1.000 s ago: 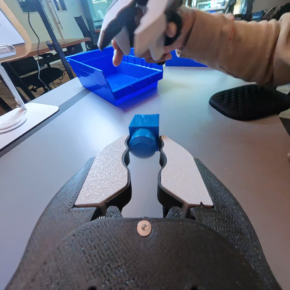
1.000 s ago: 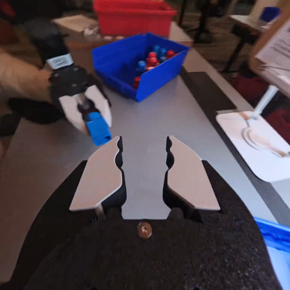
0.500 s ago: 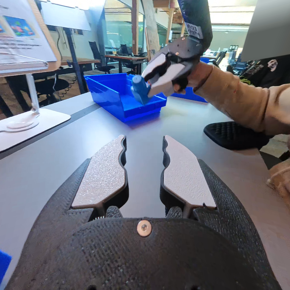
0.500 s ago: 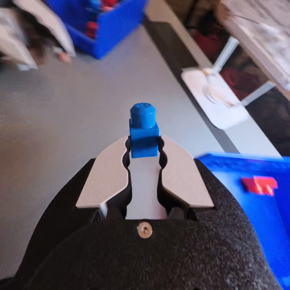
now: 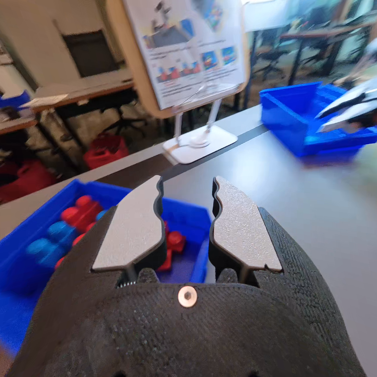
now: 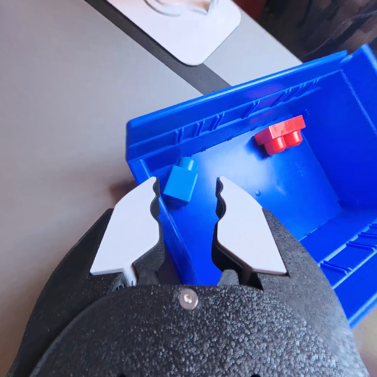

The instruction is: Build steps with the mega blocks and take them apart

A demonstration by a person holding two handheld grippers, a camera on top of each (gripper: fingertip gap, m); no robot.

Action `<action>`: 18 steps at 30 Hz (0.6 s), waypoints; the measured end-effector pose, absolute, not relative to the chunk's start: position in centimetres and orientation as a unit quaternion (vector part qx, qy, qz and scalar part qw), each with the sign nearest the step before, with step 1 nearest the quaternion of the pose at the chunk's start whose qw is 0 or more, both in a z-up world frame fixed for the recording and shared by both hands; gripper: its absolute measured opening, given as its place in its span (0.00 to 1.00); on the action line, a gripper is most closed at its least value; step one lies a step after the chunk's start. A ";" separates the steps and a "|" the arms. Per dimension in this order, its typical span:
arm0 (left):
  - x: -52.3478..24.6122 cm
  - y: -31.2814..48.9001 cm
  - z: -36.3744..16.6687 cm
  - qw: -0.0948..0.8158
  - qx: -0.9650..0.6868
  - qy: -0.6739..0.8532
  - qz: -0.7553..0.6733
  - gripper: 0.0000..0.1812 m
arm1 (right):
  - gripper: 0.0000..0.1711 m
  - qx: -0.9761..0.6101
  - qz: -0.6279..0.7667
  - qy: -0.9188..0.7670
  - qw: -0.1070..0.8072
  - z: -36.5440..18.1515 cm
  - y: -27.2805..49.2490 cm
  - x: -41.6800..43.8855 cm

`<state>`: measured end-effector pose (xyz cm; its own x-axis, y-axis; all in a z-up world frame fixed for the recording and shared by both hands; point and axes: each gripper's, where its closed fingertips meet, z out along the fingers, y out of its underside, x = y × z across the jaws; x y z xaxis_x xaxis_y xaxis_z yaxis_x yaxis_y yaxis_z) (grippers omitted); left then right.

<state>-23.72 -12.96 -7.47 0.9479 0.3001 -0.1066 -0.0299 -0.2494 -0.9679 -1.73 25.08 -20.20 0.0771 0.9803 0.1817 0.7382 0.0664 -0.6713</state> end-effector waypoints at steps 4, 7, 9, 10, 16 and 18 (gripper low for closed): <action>-28.8 -15.3 -11.1 0.475 -0.859 -0.133 0.136 0.26 | 0.31 -0.598 0.252 -0.669 0.364 -16.8 20.6 -0.1; -30.3 -16.2 -16.7 0.330 -0.928 -0.132 0.114 0.29 | 0.30 -0.558 0.275 -0.689 0.371 -16.1 16.8 1.1; -31.8 -17.1 -19.3 0.253 -0.950 -0.124 0.138 0.32 | 0.28 -0.531 0.285 -0.702 0.380 -16.0 14.5 1.6; -32.0 -17.2 -20.4 0.228 -0.957 -0.121 0.131 0.33 | 0.27 -0.517 0.289 -0.708 0.385 -16.2 13.5 1.8; -32.6 -17.0 -21.6 0.199 -0.962 -0.071 0.171 0.19 | 0.24 -0.485 0.314 -0.719 0.387 -16.9 10.5 1.8; -32.1 -17.0 -18.3 0.238 -0.942 -0.040 0.233 0.19 | 0.23 -0.471 0.347 -0.712 0.389 -16.1 9.5 1.8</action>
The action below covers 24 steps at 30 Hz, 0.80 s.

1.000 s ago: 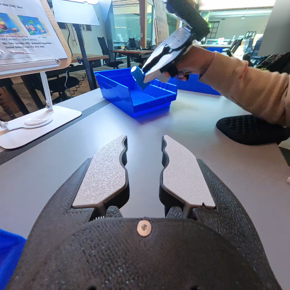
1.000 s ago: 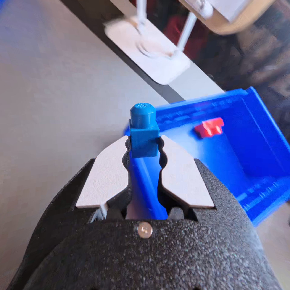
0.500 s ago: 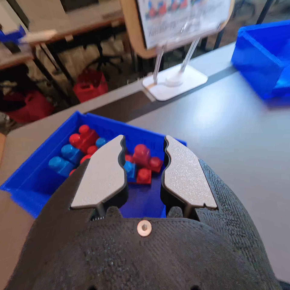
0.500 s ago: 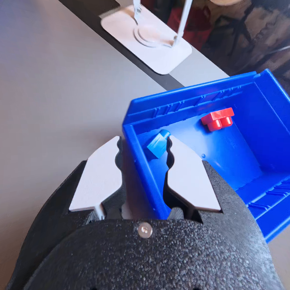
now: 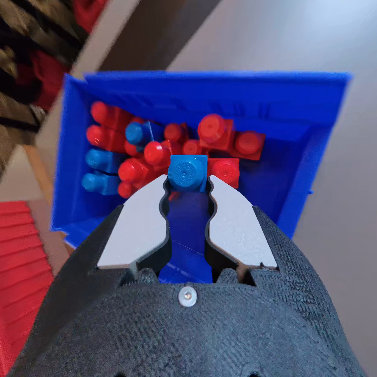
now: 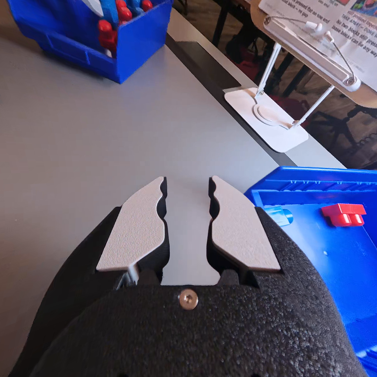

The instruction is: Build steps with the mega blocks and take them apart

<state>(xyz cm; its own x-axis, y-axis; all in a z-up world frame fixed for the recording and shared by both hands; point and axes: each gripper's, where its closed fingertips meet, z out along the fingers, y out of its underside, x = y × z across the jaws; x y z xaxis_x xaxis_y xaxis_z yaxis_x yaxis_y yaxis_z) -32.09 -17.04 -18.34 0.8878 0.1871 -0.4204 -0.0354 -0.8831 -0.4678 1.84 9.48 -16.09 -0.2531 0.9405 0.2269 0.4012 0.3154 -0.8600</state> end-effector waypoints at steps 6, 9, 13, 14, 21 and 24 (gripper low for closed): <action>-17.0 -12.4 -7.2 0.587 -0.793 0.120 0.108 0.19 | 0.26 -0.404 0.534 -0.669 0.324 -12.3 3.1 1.8; -8.1 -10.5 -5.3 0.701 -0.684 0.203 0.022 0.19 | 0.33 -0.378 0.636 -0.644 0.197 -11.2 -1.6 2.2; 0.2 -8.3 -7.1 0.736 -0.616 0.269 -0.079 0.19 | 0.40 -0.368 0.739 -0.563 -0.019 -10.3 -6.2 3.1; 1.1 -7.9 -7.7 0.737 -0.612 0.275 -0.085 0.19 | 0.44 -0.354 0.758 -0.544 -0.063 -10.0 -6.8 3.6; 1.3 -8.1 -10.5 0.711 -0.635 0.292 -0.078 0.19 | 0.33 -0.334 0.774 -0.517 -0.146 -9.8 -7.4 4.8; 1.6 -7.8 -11.5 0.697 -0.645 0.308 -0.054 0.19 | 0.34 -0.358 0.767 -0.517 -0.131 -10.5 -7.1 3.7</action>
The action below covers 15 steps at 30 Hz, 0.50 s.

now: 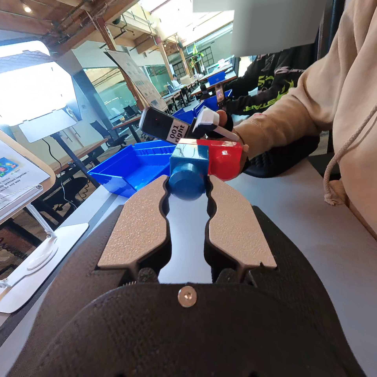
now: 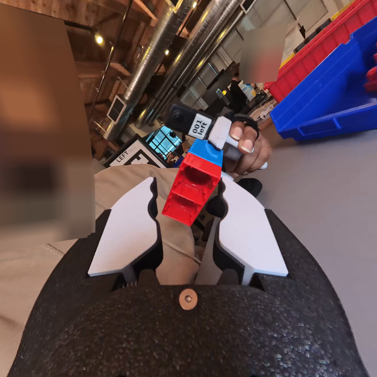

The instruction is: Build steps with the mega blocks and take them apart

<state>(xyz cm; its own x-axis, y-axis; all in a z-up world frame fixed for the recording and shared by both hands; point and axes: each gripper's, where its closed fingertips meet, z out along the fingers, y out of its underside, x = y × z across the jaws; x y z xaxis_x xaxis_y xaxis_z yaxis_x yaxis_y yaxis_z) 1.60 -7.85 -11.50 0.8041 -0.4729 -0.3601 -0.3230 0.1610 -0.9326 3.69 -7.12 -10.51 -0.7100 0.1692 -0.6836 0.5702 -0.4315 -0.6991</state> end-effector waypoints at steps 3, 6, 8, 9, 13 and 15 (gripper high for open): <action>1.5 -7.6 -12.5 0.679 -0.660 0.319 -0.032 0.19 | 0.25 0.393 -0.739 0.538 0.103 -12.2 -6.5 2.8; 1.1 -7.5 -13.4 0.663 -0.676 0.321 -0.028 0.19 | 0.24 0.403 -0.705 0.579 0.071 -13.4 -6.2 2.6; 0.1 -7.7 -12.5 0.674 -0.678 0.290 -0.051 0.19 | 0.21 0.396 -0.691 0.605 0.021 -13.3 -4.9 2.6; -1.1 -7.9 -11.5 0.687 -0.675 0.260 -0.062 0.18 | 0.21 0.399 -0.692 0.601 0.001 -12.6 -3.4 2.5; -5.3 -8.0 -11.3 0.690 -0.700 0.175 -0.061 0.18 | 0.22 0.502 -0.575 0.598 -0.243 -11.8 8.7 0.9; -5.2 -7.2 -13.4 0.661 -0.727 0.174 -0.064 0.18 | 0.22 0.583 -0.483 0.560 -0.338 -11.9 16.0 0.3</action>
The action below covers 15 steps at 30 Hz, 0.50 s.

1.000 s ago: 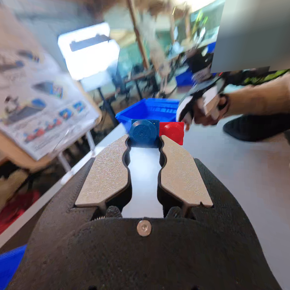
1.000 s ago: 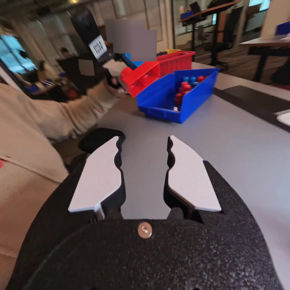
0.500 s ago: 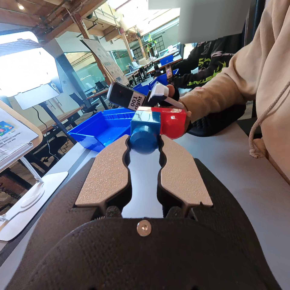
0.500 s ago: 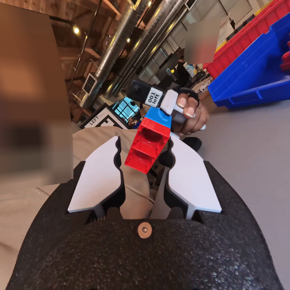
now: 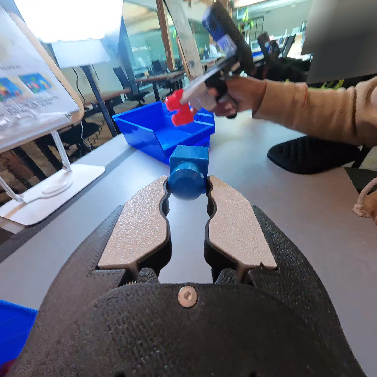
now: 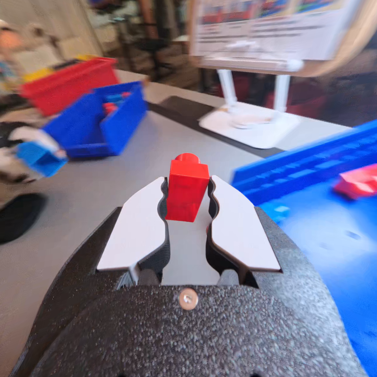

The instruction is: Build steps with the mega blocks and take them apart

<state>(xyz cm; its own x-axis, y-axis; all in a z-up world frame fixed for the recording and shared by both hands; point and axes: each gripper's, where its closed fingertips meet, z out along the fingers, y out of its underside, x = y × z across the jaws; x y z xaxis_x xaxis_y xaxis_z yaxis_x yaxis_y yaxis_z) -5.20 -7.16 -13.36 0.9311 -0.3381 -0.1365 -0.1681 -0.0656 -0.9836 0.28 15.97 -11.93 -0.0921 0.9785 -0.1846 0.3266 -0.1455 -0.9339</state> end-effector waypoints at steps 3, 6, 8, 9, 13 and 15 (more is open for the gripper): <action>-4.1 -6.2 -16.0 0.627 -0.753 0.183 -0.080 0.18 | 0.22 -0.684 0.352 -0.499 0.399 -13.7 24.8 -0.7; -3.3 -5.8 -18.1 0.604 -0.770 0.186 -0.089 0.18 | 0.22 -0.737 0.199 -0.471 0.442 -16.4 32.2 -2.0; -3.2 -5.6 -18.7 0.597 -0.776 0.185 -0.088 0.18 | 0.21 -0.764 0.157 -0.439 0.446 -18.0 36.3 -3.2; -3.1 -5.6 -18.8 0.595 -0.777 0.182 -0.088 0.18 | 0.21 -0.777 0.143 -0.421 0.446 -18.7 38.2 -3.6; -3.3 -5.4 -18.9 0.595 -0.780 0.171 -0.090 0.18 | 0.27 -0.781 0.143 -0.371 0.482 -19.0 42.5 -4.7; -3.5 -5.3 -18.9 0.595 -0.781 0.168 -0.090 0.18 | 0.34 -0.745 0.177 -0.373 0.525 -16.4 41.2 -5.4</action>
<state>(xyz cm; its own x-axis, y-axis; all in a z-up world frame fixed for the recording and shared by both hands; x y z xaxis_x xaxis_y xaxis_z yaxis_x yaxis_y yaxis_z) -3.47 -5.33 -18.95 0.9276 -0.3690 -0.0587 -0.1549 -0.2369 -0.9591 -5.45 41.20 -16.38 0.6593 0.7409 0.1276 0.3697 -0.1717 -0.9131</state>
